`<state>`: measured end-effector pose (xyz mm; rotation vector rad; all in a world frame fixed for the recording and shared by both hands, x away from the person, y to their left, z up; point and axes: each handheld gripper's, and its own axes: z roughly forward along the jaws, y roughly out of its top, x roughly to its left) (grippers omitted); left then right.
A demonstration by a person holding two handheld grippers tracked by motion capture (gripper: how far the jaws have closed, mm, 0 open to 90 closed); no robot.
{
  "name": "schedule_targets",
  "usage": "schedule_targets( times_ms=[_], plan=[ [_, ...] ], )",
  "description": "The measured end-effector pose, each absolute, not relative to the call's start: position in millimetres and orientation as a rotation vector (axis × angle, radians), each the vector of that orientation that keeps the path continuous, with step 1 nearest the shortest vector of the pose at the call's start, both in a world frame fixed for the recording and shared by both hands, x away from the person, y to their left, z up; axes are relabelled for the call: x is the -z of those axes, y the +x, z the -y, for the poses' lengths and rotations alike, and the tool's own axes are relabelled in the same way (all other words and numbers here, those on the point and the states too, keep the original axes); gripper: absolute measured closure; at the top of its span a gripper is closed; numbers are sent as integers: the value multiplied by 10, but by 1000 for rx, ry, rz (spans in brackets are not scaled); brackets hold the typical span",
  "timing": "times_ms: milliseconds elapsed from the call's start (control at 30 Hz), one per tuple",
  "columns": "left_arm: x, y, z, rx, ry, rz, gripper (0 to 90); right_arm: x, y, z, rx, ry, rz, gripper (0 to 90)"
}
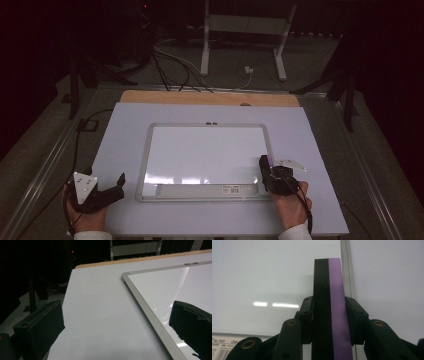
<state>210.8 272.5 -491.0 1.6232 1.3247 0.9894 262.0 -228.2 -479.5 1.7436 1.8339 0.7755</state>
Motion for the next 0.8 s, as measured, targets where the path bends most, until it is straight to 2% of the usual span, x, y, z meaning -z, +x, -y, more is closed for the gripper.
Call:
schedule_targets(
  times_ms=[733,800],
  plan=[
    [4908,2109,-2728,-991,1623,-1323,5,4840,2544,2245,-748,1768,-1811,632],
    [4907,2109,-2728,-992,1623,-1322,5,4837,2551,2262,-758,1771,-1818,599]
  ],
)
